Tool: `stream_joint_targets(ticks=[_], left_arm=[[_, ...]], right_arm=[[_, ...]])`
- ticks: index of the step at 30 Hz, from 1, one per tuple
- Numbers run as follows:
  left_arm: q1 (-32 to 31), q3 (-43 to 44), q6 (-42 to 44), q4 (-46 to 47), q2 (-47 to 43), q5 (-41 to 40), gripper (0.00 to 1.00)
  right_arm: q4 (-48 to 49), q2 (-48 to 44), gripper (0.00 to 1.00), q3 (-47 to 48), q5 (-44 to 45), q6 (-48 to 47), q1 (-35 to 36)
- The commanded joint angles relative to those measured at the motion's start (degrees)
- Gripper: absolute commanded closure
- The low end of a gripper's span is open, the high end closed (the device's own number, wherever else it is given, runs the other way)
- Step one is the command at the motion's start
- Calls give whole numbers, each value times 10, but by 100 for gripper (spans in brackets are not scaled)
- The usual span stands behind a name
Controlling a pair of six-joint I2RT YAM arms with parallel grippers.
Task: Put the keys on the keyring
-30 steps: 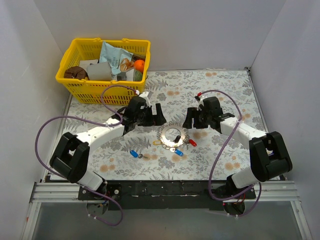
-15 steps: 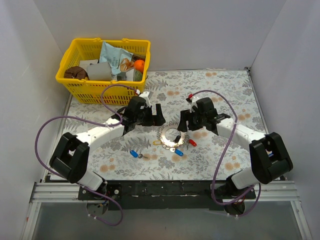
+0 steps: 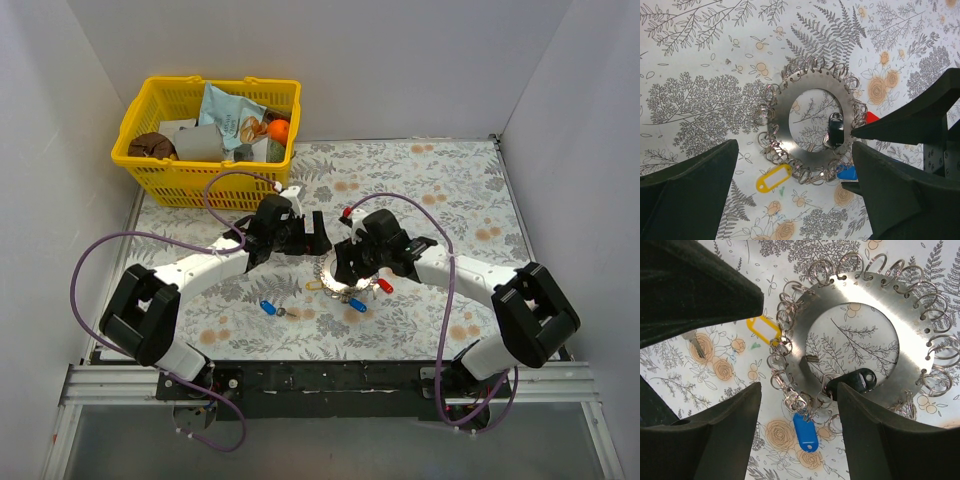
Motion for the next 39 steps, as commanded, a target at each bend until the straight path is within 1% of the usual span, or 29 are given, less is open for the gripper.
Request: stream_joint_targets(ticks=[1, 9, 15, 22, 26, 30, 33, 36, 39], left_arm=[[-2, -10, 6, 9, -7, 10, 2], [-3, -25, 1, 11, -9, 12, 2], [-2, -28, 2, 15, -2, 16, 2], [-3, -28, 0, 14, -1, 19, 2], [-2, -35, 2, 11, -5, 11, 2], [-3, -45, -16, 20, -21, 12, 2], [0, -50, -26, 21, -25, 10, 2], [7, -57, -37, 20, -29, 17, 4], [18, -63, -43, 23, -33, 33, 8]], right_arm=[[14, 6, 30, 18, 9, -5, 2], [2, 24, 30, 35, 9, -11, 2], [9, 8, 27, 26, 14, -9, 2], [14, 0, 23, 23, -1, -21, 8], [11, 9, 23, 29, 8, -37, 21], [10, 35, 23, 39, 1, -39, 27], [27, 52, 25, 40, -13, -32, 27], [35, 71, 28, 51, -35, -21, 27], [44, 79, 31, 55, -46, -9, 26]])
